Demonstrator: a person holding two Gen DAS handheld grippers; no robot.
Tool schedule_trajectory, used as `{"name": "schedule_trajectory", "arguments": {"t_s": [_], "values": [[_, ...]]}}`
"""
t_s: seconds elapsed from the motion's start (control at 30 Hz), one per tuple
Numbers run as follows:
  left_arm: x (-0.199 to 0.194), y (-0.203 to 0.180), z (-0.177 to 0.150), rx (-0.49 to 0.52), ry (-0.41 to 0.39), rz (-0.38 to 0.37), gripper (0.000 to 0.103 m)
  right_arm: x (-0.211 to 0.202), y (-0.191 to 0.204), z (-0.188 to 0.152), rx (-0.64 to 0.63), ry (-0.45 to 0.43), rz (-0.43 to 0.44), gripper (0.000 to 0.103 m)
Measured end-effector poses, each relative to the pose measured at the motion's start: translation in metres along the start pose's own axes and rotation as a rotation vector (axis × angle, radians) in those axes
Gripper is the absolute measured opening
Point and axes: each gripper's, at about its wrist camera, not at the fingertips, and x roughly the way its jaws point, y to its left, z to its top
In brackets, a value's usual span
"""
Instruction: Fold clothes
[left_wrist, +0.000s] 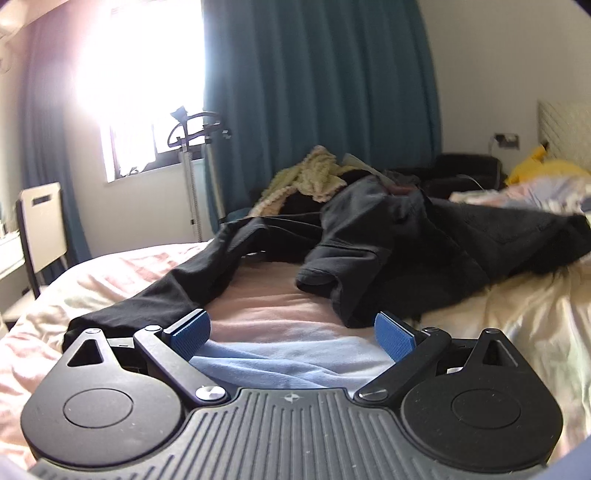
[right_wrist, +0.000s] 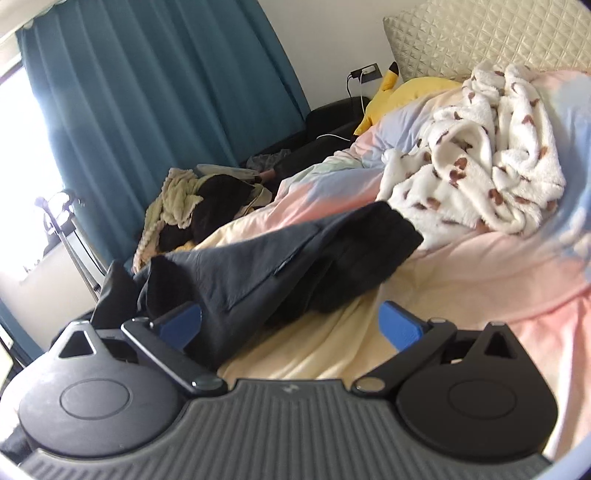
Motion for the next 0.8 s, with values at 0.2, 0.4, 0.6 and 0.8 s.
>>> {"name": "schedule_trajectory", "arguments": {"t_s": [0.2, 0.4, 0.6, 0.8], "values": [[0.043, -0.059, 0.012, 0.123, 0.009, -0.061, 0.097, -0.006, 0.0, 0.002, 0.053, -0.113, 0.023, 0.103], [0.11, -0.14, 0.017, 0.178, 0.041, -0.137, 0.097, 0.011, -0.027, 0.001, 0.181, -0.101, 0.001, 0.103], [0.143, -0.191, 0.014, 0.33, 0.0, -0.223, 0.096, 0.049, -0.056, -0.01, 0.406, 0.063, 0.05, 0.103], [0.176, -0.192, 0.018, 0.242, 0.064, -0.195, 0.063, 0.074, -0.052, -0.016, 0.383, 0.107, 0.112, 0.103]]}}
